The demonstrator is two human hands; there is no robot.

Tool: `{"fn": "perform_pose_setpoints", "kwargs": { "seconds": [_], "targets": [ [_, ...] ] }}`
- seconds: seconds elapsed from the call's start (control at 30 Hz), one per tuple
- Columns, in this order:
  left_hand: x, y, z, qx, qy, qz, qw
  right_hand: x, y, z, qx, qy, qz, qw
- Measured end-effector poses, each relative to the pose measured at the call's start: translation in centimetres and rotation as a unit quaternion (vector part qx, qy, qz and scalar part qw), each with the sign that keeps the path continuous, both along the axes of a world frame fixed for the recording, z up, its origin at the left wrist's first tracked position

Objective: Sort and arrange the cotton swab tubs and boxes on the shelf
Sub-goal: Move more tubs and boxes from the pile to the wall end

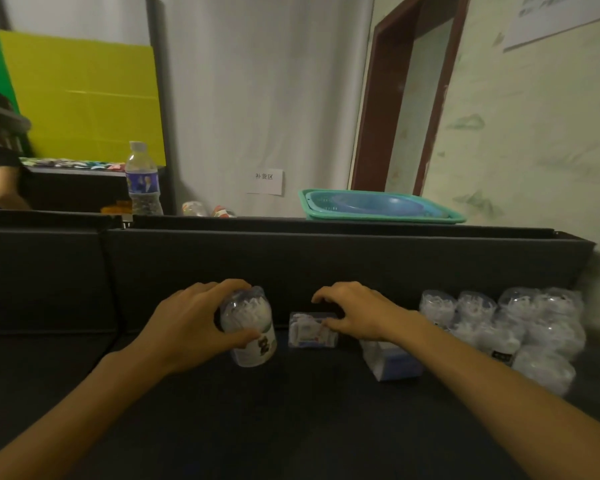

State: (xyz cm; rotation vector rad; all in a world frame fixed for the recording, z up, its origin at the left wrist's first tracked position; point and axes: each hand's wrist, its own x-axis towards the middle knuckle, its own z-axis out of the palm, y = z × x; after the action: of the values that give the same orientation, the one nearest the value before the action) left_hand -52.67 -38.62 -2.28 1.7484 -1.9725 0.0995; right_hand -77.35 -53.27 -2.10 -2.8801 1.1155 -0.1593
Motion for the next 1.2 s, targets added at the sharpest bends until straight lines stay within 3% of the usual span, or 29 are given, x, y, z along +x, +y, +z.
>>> {"fn": "perform_pose_setpoints", "kwargs": {
  "seconds": [0.3, 0.6, 1.2],
  "targets": [
    [-3.2, -3.6, 2.9, -0.035, -0.016, -0.105, 0.994, -6.7, 2.6, 3.4, -0.071, -0.076, -0.125, 0.987],
    [-13.0, -7.1, 5.1, -0.075, 0.001, -0.212, 0.974, -19.1, 6.4, 3.8, -0.086, -0.110, -0.247, 0.959],
    [-40.7, -11.1, 4.9, -0.096, 0.024, -0.186, 0.978, -45.6, 0.8, 2.7, -0.068, -0.157, -0.232, 0.957]
  ]
}}
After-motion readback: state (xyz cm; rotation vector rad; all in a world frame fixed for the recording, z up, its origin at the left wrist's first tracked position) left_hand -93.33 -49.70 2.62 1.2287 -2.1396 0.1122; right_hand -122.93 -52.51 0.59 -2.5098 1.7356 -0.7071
